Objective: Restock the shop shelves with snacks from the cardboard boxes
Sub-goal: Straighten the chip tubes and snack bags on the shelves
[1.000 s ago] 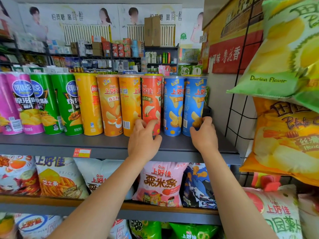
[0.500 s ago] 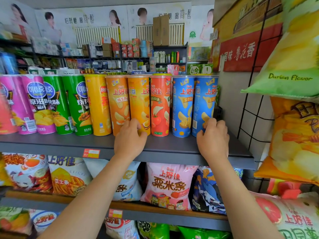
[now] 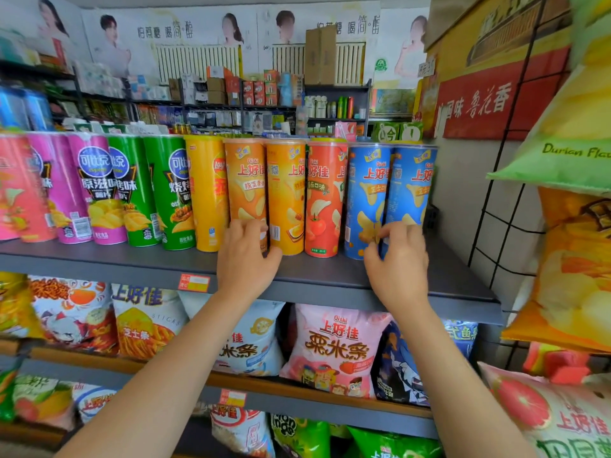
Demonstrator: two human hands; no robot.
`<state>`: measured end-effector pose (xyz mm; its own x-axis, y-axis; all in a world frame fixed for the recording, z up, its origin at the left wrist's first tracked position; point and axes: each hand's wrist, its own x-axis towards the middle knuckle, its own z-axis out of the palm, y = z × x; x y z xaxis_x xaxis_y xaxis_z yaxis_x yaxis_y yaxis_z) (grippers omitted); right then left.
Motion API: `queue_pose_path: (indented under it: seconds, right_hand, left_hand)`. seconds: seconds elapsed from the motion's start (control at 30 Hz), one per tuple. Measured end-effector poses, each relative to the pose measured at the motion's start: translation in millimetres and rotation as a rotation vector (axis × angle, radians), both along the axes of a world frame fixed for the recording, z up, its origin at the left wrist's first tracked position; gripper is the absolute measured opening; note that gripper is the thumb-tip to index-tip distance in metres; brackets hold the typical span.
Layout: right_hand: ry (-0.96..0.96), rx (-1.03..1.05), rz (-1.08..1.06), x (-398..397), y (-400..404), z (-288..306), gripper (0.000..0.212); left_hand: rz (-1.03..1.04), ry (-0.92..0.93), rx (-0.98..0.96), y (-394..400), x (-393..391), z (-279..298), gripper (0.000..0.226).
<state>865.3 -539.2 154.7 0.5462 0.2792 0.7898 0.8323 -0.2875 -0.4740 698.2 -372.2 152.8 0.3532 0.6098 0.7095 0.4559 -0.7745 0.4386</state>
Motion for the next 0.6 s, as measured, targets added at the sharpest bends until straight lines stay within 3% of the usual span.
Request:
queue_pose_path:
  seconds: [0.2, 0.3, 0.4, 0.6]
  right_hand:
    - [-0.130, -0.106, 0.287, -62, 70, 7, 0.018]
    - [-0.158, -0.231, 0.402, -89, 105, 4, 0.027]
    - [-0.155, -0.326, 0.377, -108, 130, -2, 0.040]
    - [-0.178, -0.378, 0.205, -120, 147, -9, 0.040]
  left_hand:
    - [0.000, 0.012, 0.019, 29, -32, 10, 0.049]
    - [0.020, 0.049, 0.048, 56, -55, 9, 0.054]
    - [-0.011, 0.087, 0.071, 78, -72, 5, 0.061]
    - [-0.166, 0.119, 0.093, 95, -83, 3, 0.061]
